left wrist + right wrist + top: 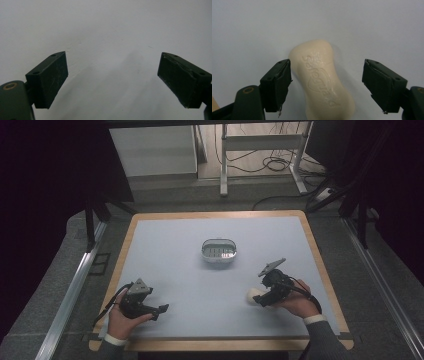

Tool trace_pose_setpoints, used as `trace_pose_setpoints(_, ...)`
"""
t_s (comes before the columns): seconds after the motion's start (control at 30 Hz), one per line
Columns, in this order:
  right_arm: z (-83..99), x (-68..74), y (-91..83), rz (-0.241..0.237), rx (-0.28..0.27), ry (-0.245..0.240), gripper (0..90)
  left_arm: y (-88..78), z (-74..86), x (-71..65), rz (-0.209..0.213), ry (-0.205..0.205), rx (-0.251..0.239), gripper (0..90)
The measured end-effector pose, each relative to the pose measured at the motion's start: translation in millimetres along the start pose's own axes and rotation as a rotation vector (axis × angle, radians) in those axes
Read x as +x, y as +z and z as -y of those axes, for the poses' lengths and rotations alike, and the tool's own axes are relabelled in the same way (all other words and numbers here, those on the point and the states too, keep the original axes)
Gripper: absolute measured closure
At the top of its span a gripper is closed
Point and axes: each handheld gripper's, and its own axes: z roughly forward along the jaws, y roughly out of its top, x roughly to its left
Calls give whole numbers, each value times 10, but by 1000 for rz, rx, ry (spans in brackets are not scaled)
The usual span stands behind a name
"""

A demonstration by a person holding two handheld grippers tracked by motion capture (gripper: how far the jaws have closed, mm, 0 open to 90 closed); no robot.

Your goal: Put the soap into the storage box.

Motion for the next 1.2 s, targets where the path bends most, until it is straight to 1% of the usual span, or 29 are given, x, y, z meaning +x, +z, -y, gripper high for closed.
trace_pose_setpoints(0.13,-10,30,45,-11,33,-24,237,6,2,-1,0,-1,-1,99)
trace_pose_setpoints(0.17,-10,30,45,-11,33,-24,237,6,2,-1,0,-1,-1,99)
trace_pose_setpoints(0.2,-18,35,71,-12,43,-37,256,8,1,-2,0,-1,3,99)
trace_pose_setpoints(0.23,-22,40,81,-14,46,-40,262,10,1,-3,2,-1,3,99)
trace_pose_setpoints(0.3,-27,41,114,-16,68,-62,273,10,0,-4,4,-1,2,99)
trace_pose_setpoints(0.43,-20,34,187,-39,115,-73,306,-2,1,2,-6,-1,1,99)
trace_pose_setpoints(0.53,-17,40,209,-37,131,-86,323,-4,0,4,-5,-1,0,99)
trace_pose_setpoints(0.57,-18,44,225,-36,144,-91,348,-1,1,3,-4,-1,1,99)
trace_pose_setpoints(0.6,-25,45,246,-28,168,-101,396,5,1,0,-3,-1,3,99)
trace_pose_setpoints(0.63,-31,45,242,-34,167,-97,441,6,1,-1,-2,0,3,99)
trace_pose_setpoints(0.67,-39,50,235,-34,171,-109,487,5,1,-1,-2,0,2,99)
trace_pose_setpoints(0.7,-55,57,232,-26,179,-120,492,5,1,0,-2,-1,2,99)
trace_pose_setpoints(0.83,-97,77,235,4,207,-131,495,2,-1,2,-4,-1,0,99)
trace_pose_setpoints(0.9,-117,72,215,2,207,-130,495,1,0,1,-4,-1,0,99)
trace_pose_setpoints(0.97,-131,63,185,7,190,-111,495,-2,-1,2,-5,0,-1,99)
trace_pose_setpoints(1.0,-140,54,164,13,182,-121,496,-3,-1,2,-5,0,-1,99)
trace_pose_setpoints(1.03,-150,50,137,16,175,-111,496,-3,0,3,-7,0,1,99)
trace_pose_setpoints(1.07,-160,40,115,12,168,-115,495,-2,0,5,-11,1,4,99)
trace_pose_setpoints(1.1,-169,41,85,18,156,-117,496,-4,1,7,-13,2,4,99)
trace_pose_setpoints(1.13,-169,41,85,18,156,-117,496,-4,1,7,-13,2,4,99)
trace_pose_setpoints(1.17,-194,22,25,22,139,-111,496,-8,0,10,-13,1,4,99)
trace_pose_setpoints(1.2,-202,18,6,24,134,-106,496,-7,0,9,-13,1,4,99)
